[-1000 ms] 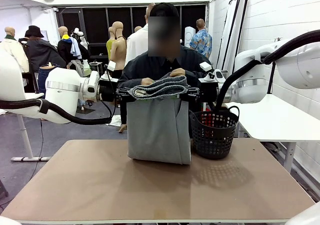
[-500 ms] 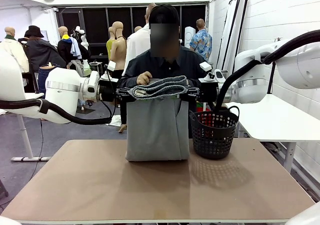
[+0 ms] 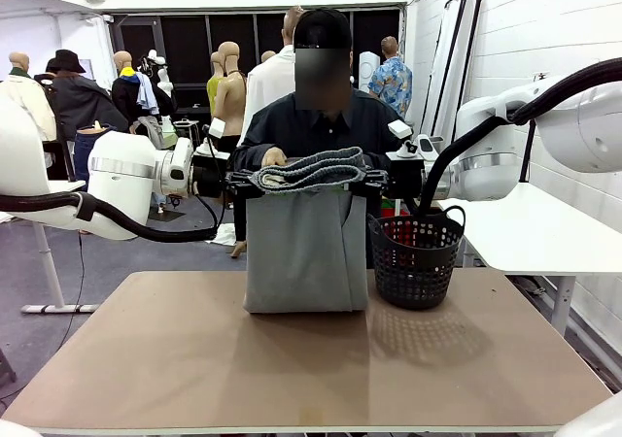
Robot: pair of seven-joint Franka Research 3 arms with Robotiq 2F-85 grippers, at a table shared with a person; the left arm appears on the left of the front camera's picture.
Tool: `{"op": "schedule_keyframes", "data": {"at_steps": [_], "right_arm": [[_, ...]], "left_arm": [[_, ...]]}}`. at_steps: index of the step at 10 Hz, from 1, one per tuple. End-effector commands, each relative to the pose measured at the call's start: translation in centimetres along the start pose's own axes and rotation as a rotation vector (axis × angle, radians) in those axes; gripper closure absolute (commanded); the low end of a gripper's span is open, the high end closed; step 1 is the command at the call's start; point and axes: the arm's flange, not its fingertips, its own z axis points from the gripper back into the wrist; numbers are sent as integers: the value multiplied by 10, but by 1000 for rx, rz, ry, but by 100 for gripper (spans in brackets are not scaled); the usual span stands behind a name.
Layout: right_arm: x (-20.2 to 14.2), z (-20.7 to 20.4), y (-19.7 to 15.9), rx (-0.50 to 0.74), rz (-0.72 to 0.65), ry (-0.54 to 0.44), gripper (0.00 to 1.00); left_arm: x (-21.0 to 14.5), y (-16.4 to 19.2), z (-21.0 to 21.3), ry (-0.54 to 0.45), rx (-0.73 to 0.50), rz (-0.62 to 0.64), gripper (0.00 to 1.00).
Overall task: Fold the training pants.
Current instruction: Release the ends of the Training pants and then grab the overlapped ends.
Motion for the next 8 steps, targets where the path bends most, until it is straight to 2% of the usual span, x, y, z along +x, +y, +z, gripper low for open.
{"op": "schedule_keyframes", "data": {"at_steps": [1, 8], "right_arm": [[2, -1, 2, 6, 10, -6, 100], [2, -1, 2, 6, 10, -6, 100]], "left_arm": [[2, -3, 2, -22, 12, 1, 100], [2, -3, 2, -22, 12, 1, 100]]}}
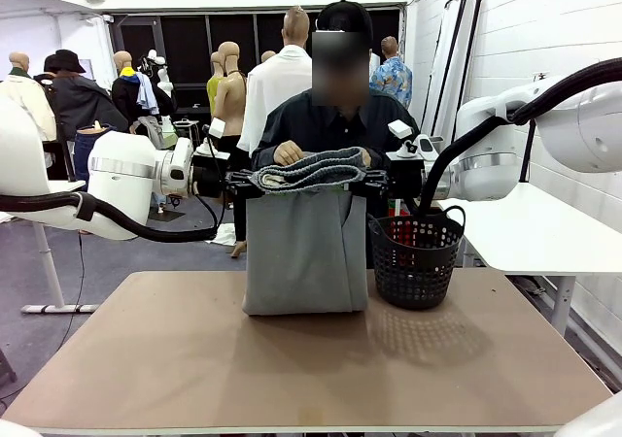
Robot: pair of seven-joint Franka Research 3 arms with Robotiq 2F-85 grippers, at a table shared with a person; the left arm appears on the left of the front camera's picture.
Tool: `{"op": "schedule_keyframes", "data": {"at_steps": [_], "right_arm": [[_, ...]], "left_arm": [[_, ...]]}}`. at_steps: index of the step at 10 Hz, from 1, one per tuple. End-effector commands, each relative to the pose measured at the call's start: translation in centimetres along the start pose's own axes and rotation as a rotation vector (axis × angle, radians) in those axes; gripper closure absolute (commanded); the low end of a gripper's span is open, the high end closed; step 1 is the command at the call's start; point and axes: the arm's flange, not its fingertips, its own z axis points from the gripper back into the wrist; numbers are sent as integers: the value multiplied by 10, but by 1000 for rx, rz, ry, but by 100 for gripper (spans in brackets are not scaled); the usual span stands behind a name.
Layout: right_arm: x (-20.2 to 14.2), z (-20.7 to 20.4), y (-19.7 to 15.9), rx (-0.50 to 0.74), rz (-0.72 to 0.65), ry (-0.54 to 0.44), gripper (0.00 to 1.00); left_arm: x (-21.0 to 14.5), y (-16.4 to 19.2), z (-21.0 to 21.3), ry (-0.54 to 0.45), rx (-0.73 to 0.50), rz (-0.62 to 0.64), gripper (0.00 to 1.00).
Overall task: Fold the training pants.
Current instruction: Release the ends of the Training pants and then grab the overlapped ends.
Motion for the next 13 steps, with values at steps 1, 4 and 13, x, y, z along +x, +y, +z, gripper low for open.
{"op": "schedule_keyframes", "data": {"at_steps": [1, 4, 13], "right_arm": [[2, -1, 2, 6, 10, -6, 100], [2, -1, 2, 6, 10, -6, 100], [2, -1, 2, 6, 10, -6, 100]], "left_arm": [[2, -3, 2, -22, 12, 1, 100], [2, -3, 2, -22, 12, 1, 100], [2, -3, 2, -22, 12, 1, 100]]}}
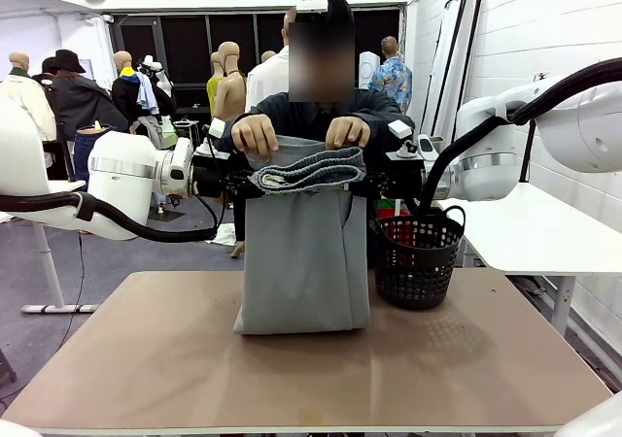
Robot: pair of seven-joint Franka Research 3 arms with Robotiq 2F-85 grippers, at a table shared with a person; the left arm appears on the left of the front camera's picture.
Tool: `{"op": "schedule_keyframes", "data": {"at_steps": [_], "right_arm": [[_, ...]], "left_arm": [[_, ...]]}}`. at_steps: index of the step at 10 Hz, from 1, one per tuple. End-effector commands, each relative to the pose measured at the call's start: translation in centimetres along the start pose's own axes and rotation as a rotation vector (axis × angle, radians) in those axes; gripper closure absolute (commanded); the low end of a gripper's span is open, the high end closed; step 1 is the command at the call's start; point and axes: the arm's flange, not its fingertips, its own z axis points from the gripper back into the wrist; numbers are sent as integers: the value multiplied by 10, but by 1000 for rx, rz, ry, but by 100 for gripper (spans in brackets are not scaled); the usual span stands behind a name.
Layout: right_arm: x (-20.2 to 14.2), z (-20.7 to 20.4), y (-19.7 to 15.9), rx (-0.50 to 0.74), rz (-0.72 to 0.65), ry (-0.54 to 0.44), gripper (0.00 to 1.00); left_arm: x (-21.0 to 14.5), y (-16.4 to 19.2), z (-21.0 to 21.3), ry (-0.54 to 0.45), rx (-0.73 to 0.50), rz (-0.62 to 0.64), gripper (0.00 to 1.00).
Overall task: Fold the training pants.
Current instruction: Release the ends of the Training pants and then grab the overlapped ends.
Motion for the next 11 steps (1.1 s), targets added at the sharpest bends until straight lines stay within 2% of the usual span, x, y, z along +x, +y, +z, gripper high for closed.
{"op": "schedule_keyframes", "data": {"at_steps": [1, 11], "right_arm": [[2, -1, 2, 6, 10, -6, 100], [2, -1, 2, 6, 10, -6, 100]], "left_arm": [[2, -3, 2, -22, 12, 1, 100], [2, -3, 2, -22, 12, 1, 100]]}}
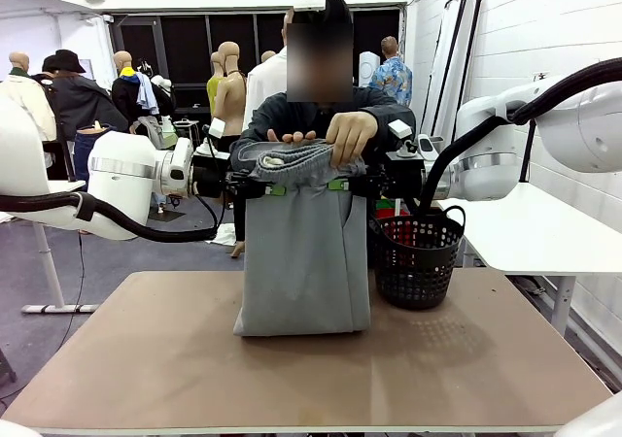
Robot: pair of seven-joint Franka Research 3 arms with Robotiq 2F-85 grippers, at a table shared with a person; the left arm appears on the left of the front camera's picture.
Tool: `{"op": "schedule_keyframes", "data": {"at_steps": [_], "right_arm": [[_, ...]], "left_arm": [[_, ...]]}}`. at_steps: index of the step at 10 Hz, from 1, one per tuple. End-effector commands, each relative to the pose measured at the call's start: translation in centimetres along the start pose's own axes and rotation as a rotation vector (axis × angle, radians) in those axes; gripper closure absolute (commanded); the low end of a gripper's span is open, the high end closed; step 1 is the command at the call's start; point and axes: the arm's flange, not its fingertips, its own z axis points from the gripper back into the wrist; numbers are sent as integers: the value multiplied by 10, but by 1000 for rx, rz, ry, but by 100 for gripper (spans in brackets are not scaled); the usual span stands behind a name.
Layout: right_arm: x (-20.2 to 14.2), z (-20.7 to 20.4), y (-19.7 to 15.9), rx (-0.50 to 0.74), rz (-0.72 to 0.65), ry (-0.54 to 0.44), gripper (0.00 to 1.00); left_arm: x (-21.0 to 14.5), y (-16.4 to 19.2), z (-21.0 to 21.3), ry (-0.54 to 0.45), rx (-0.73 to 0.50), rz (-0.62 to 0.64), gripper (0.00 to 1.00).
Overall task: Fold the training pants.
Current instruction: Release the ends of the Training pants and then grab the overlapped ends.
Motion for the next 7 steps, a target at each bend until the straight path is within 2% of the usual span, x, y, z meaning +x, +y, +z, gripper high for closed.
{"op": "schedule_keyframes", "data": {"at_steps": [1, 7], "right_arm": [[2, -1, 1, 5, 9, -5, 100], [2, -1, 1, 5, 9, -5, 100]], "left_arm": [[2, -3, 2, -22, 12, 1, 100], [2, -3, 2, -22, 12, 1, 100]]}}
